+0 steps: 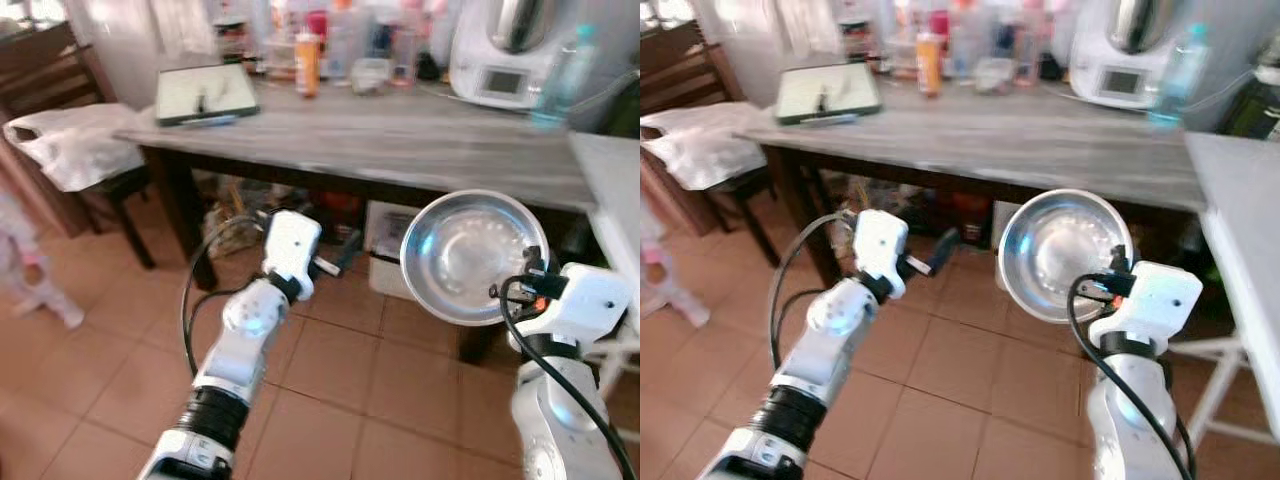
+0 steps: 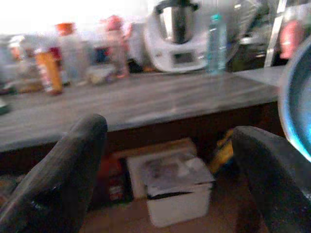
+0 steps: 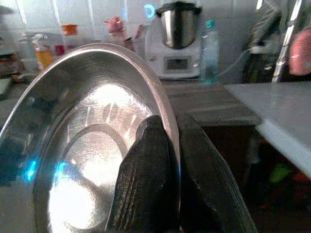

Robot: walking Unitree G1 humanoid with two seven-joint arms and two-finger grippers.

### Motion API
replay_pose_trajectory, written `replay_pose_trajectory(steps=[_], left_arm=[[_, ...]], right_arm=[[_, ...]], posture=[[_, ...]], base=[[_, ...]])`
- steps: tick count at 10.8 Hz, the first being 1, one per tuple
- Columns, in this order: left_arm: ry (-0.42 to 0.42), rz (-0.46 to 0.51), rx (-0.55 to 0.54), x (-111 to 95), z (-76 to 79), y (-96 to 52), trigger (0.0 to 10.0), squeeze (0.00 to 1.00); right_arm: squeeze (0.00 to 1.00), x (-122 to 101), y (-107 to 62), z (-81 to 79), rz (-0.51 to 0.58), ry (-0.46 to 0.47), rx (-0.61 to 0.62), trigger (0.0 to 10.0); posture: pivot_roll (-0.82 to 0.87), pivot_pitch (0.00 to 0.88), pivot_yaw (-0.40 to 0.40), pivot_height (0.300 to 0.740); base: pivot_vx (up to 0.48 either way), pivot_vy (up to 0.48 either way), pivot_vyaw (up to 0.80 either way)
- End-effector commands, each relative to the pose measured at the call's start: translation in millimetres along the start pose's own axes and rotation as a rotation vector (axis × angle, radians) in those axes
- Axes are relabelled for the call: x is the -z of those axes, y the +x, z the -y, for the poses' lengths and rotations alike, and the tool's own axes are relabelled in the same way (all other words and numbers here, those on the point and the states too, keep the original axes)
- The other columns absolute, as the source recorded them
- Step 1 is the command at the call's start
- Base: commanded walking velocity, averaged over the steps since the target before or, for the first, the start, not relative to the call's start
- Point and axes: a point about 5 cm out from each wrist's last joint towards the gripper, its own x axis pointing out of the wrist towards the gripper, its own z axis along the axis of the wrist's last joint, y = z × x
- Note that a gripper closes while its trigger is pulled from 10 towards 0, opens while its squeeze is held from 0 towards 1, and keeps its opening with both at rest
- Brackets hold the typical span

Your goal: Setting the table

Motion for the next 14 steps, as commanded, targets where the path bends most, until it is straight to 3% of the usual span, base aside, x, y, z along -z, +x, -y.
replay_pose_trajectory(steps=[1,8,10,14], left_arm=[[-0.004,0.001,-0.001,-0.8,-2.1,-0.1,10.0,0.00],[-0.014,-0.005,0.019,0.7,2.5,0.3,10.0,0.00],[-0.016,-0.005,0.024,0.7,3.4,0.2,10.0,0.00],[-0.017,-0.007,0.027,1.1,5.1,0.9,10.0,0.00]], right_arm=[[0.00,-5.9,1.8,-3.3,0.029,-0.001,-0.016,10.0],[0.00,-5.5,2.0,-2.4,0.023,0.003,-0.014,10.0],[0.00,-5.6,2.1,-2.8,0.023,0.006,-0.014,10.0],[0.00,-6.1,2.4,-2.6,0.026,0.004,-0.017,10.0]], posture=[[0.07,0.081,-0.004,0.740],[0.06,0.084,-0.005,0.740],[0.06,0.083,-0.004,0.740],[0.06,0.082,-0.007,0.740]], base=[[0.371,0.000,0.00],[0.371,0.000,0.00],[0.377,0.000,-0.69],[0.375,0.000,0.00]])
